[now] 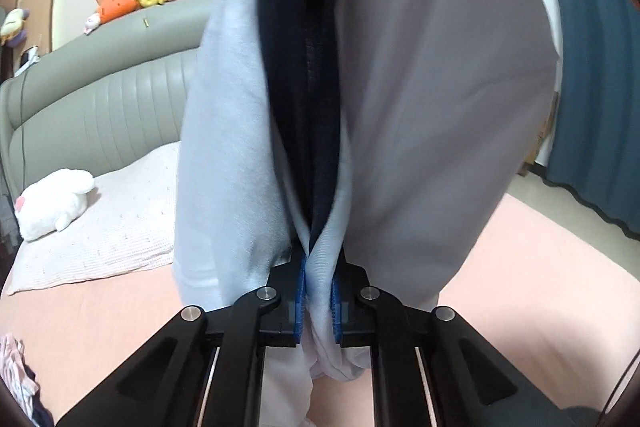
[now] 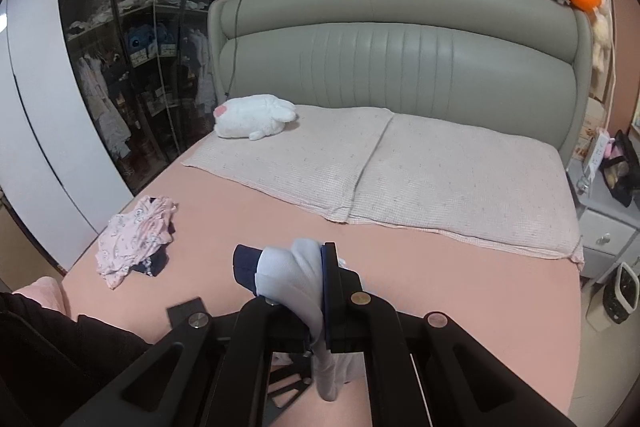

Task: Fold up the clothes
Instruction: 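Spread the shirt between both grippers, holding its navy-trimmed collar edge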

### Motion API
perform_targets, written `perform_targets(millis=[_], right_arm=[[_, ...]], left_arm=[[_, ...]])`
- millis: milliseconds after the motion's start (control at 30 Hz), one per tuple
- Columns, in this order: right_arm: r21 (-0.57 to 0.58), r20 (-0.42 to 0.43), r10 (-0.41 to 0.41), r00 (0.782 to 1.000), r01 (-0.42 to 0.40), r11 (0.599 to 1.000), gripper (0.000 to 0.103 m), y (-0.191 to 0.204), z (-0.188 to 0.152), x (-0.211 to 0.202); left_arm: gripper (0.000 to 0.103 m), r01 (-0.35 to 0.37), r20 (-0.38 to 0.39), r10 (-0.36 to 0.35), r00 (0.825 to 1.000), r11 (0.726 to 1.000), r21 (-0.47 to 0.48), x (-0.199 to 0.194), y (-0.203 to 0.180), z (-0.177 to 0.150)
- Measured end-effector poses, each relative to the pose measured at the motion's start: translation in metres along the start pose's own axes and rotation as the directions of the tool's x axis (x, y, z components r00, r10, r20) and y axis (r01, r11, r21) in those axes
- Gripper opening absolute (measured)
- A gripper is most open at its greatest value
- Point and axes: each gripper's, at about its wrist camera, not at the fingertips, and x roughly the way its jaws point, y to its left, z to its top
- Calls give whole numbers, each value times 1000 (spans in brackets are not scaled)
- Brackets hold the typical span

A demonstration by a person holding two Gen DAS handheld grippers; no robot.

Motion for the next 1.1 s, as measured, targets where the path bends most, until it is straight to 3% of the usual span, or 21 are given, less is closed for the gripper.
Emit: perform_targets(millis=[267, 400, 567, 733, 1100], right_arm=[[91, -26, -50, 998, 52, 994, 1, -35, -26, 10], [120, -34, -114, 993, 117, 986, 1, -52, -40, 16], [176, -15, -85, 996, 87, 980, 1, -61, -48, 17], [157, -17, -97, 995, 99, 983, 1, -56, -45, 17], [172, -31, -74, 997, 78, 982, 1, -50, -21, 20]], left_arm=[[8, 98, -83, -102, 991, 994, -50, -2, 39, 13], [8, 128, -98, -133, 986, 990, -58, -4, 59, 24], [8, 183, -102, -191, 976, 979, -84, -15, 69, 31], [7, 186, -94, -198, 976, 974, -130, -37, 81, 23], [7, 200, -150, -221, 964, 970, -140, -58, 108, 64]])
